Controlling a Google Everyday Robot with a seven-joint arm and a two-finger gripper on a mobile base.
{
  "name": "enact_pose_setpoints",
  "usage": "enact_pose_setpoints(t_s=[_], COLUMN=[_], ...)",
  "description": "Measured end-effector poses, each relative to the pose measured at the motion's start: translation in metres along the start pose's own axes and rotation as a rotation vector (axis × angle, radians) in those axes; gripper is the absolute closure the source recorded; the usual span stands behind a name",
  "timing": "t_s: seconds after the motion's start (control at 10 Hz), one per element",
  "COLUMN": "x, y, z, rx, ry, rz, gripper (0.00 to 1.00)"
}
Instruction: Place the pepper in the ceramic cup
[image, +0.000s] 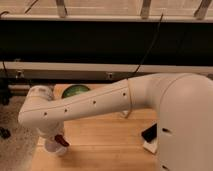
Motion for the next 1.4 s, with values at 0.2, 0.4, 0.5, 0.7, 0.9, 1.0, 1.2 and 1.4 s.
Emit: enact_pose_setpoints(t_s=[0.2,0.4,0.5,0.7,0.9,1.0,1.2,1.4], x=[0.000,-0.001,0.000,0.003,0.000,0.001,0.003,0.006], y=[-0.001,-0.005,-0.017,-0.031,-0.034,-0.034,-0.035,-0.033], z=[0.000,0.003,0.009,0.015,0.021,0.020,0.018,0.017], rx=[0.000,0.008,0.022,0.040,0.058,0.064,0.069,0.068], ry=[-0.001,-0.011,-0.022,-0.027,-0.030,-0.025,-0.015,-0.008], rz=[-0.005,-0.021,-0.042,-0.062,-0.079,-0.085,-0.094,-0.098], gripper=[1.00,1.00,1.00,0.97,0.77,0.66,0.47,0.28])
